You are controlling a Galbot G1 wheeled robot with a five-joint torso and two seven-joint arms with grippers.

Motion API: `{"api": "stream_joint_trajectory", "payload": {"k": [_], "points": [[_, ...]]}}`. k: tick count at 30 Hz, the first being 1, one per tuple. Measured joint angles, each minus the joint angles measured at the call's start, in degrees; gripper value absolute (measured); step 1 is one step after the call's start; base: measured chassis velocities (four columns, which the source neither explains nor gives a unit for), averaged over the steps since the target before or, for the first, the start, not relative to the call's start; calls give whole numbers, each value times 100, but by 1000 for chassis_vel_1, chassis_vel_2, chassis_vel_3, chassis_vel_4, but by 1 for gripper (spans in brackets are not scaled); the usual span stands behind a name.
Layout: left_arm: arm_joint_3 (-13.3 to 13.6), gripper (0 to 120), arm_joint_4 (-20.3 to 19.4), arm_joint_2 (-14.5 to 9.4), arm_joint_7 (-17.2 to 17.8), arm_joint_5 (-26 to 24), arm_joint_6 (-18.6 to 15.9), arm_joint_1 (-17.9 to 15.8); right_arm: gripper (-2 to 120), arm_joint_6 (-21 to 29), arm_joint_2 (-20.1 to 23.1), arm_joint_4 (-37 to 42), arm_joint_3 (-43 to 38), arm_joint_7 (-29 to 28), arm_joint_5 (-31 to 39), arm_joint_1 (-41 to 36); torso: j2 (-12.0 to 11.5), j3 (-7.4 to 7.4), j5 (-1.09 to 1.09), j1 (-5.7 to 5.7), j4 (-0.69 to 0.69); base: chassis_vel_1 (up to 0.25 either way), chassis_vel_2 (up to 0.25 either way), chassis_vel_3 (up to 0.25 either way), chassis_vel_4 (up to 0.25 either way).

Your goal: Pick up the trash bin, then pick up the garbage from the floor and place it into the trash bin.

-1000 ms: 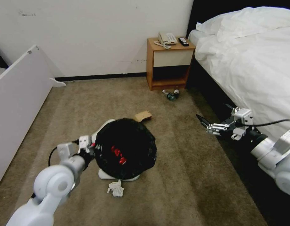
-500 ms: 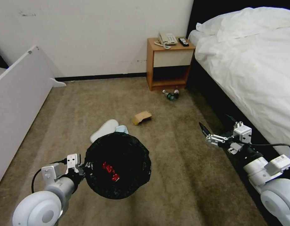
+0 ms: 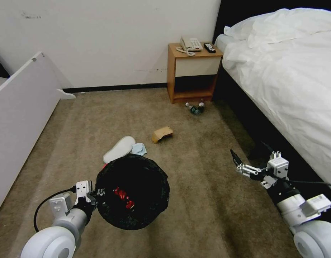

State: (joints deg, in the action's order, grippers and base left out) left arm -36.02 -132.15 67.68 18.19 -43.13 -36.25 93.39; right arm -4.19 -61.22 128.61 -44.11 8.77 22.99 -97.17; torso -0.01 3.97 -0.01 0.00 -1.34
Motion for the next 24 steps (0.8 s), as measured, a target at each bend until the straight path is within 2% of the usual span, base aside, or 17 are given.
{"api": "stream_joint_trajectory", "payload": {"k": [10,24], "points": [[-69,0,-77,-7,-55,66,52,154,100,-116,-367,52,30,205,-317,-170,0,0,0,0,-1,0,0,0,0],[-86,0,-114,-29,-92,64,69,152,100,-81,-454,58,93,253,-442,-197,0,0,0,0,-1,3,4,2,2]]}}
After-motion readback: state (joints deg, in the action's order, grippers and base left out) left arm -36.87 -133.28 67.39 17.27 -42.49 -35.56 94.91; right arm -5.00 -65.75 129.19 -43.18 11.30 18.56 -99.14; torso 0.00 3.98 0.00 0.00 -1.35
